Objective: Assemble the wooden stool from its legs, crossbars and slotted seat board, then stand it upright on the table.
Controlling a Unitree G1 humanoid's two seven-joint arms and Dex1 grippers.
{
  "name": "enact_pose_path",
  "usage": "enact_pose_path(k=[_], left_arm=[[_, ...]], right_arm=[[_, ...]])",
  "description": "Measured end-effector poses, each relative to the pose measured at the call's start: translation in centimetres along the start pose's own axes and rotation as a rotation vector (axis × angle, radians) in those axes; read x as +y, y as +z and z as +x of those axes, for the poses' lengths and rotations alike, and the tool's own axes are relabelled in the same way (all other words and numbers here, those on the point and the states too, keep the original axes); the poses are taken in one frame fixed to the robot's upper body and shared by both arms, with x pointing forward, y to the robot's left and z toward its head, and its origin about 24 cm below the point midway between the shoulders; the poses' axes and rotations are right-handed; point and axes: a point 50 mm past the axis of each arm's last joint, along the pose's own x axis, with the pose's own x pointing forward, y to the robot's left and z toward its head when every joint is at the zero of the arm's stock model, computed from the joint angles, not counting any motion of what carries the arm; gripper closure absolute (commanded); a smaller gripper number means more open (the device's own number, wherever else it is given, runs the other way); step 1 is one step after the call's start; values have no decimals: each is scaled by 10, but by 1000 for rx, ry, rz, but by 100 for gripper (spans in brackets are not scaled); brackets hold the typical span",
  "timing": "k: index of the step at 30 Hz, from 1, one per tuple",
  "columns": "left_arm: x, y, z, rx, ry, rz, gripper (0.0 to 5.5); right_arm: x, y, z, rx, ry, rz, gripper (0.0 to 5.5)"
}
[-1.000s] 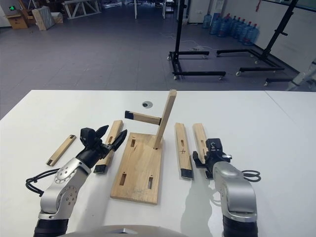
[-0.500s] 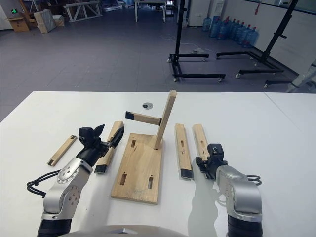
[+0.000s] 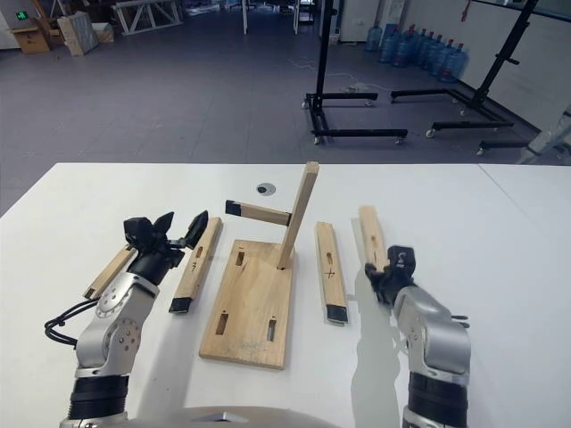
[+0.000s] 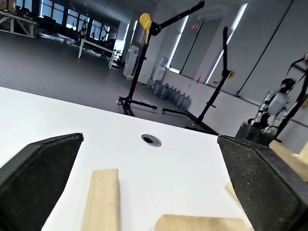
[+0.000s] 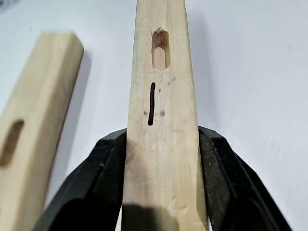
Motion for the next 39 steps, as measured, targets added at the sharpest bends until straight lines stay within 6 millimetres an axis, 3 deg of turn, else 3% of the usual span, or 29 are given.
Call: enact_pose_path(k=[2, 3, 5, 7, 8, 11, 16, 22, 26, 39], left_arm=[[-3, 15, -4, -64, -148, -166, 39], [-4, 23, -7, -97, -201, -227, 39], [-10, 42, -14, -158, -354, -324, 39], [-22, 51, -19, -133, -504, -339, 39], [-31, 52, -22, -100, -587, -335, 39], [-51, 38, -30, 30, -743, -373, 39], [-55, 21, -28, 115, -765, -376, 39], [-52, 18, -28, 124, -769, -415, 39], [-53, 19, -28, 113, -802, -435, 39], [-57, 25, -33, 75, -879, -502, 250]], right_arm=[[5, 70, 0, -370, 211, 45, 350], [8, 87, -4, -449, 301, 65, 350], [26, 110, -24, -558, 621, 108, 350], [50, 117, -46, -571, 923, 88, 350], [62, 114, -54, -547, 1037, 65, 350], [89, 81, -52, -377, 1188, 74, 350], [116, 28, -38, -141, 1345, 107, 350], [126, 16, -44, -88, 1488, 72, 350], [123, 2, -46, 1, 1554, 83, 350], [112, -6, -39, 38, 1571, -12, 350]])
